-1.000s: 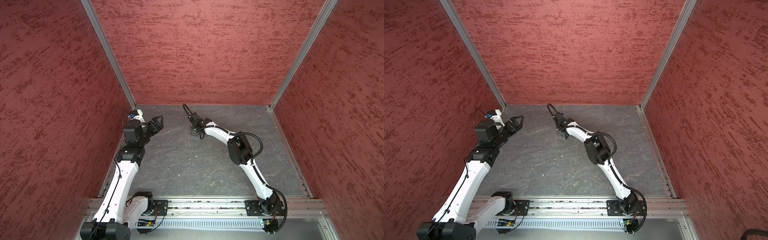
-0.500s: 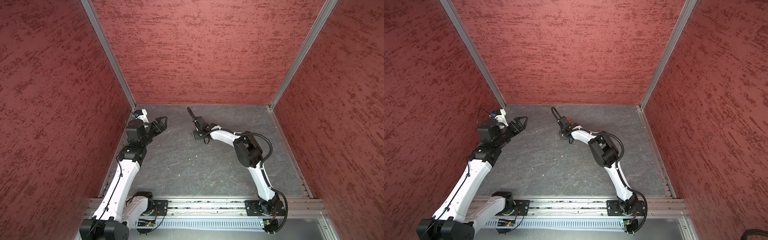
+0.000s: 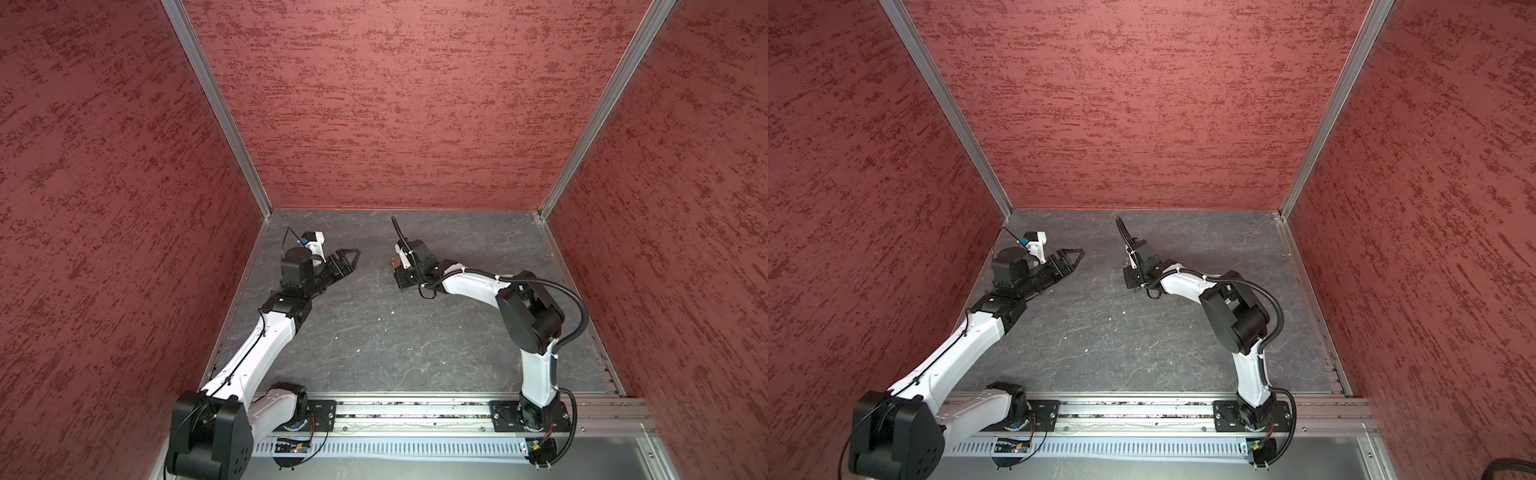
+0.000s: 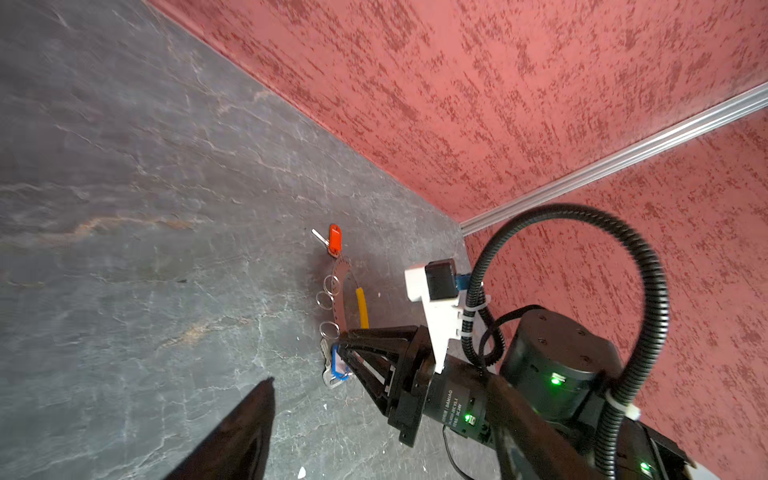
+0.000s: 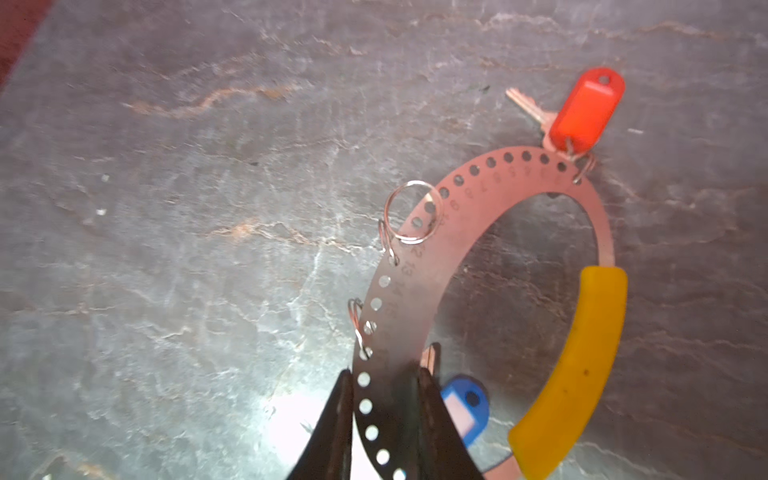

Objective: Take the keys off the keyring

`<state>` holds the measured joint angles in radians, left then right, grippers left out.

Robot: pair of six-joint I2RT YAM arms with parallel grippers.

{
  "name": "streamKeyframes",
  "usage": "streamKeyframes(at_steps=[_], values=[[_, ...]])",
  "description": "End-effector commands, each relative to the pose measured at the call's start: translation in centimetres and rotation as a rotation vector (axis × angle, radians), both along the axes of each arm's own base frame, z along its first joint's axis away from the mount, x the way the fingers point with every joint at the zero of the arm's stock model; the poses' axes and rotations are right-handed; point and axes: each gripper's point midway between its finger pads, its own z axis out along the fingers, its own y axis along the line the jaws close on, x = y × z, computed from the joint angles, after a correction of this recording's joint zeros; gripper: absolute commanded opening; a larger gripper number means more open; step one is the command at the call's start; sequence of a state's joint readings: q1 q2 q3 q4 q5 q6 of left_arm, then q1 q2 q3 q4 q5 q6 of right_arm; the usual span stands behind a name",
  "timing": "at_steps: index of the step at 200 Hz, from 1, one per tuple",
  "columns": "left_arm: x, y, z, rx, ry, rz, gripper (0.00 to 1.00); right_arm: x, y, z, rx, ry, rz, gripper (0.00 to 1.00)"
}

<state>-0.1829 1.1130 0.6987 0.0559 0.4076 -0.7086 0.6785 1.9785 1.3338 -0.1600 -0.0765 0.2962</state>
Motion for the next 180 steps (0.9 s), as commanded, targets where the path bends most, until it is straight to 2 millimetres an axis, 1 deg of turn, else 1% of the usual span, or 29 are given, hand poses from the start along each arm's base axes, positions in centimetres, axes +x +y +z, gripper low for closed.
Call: streamKeyframes(at_steps=[1, 19, 39, 82, 99, 124, 149, 180], values=[[0.3, -2.3, 0.3, -0.057, -0.035, -0.069, 0.74, -0.1, 1.5, 3.5, 0.102, -0.081, 0.032, 0.18], [0.5, -3.5, -0.9, -0.059, -0.003, -0.107, 0.66, -0.9, 1.7, 4.4, 0.116, -0.101, 0.046, 0.18], [0.8, -4.2, -1.9, -0.081, 0.021, -0.132, 0.59, -1.8, 1.8, 5.6, 0.131, -0.134, 0.065, 0.18], [1.0, -5.7, -2.7, -0.110, 0.034, -0.190, 0.56, -3.5, 2.3, 8.2, 0.136, -0.227, 0.095, 0.18], [1.0, -6.5, -3.1, -0.118, 0.043, -0.214, 0.55, -3.8, 2.6, 9.1, 0.143, -0.250, 0.098, 0.18], [1.0, -7.0, -3.8, -0.121, 0.058, -0.220, 0.55, -4.0, 2.9, 10.5, 0.160, -0.282, 0.100, 0.18], [0.9, -7.6, -4.5, -0.106, 0.072, -0.230, 0.55, -4.3, 3.2, 11.3, 0.167, -0.299, 0.104, 0.17], [0.8, -8.7, -5.4, -0.083, 0.094, -0.248, 0.50, -4.7, 3.8, 12.2, 0.181, -0.315, 0.114, 0.17]])
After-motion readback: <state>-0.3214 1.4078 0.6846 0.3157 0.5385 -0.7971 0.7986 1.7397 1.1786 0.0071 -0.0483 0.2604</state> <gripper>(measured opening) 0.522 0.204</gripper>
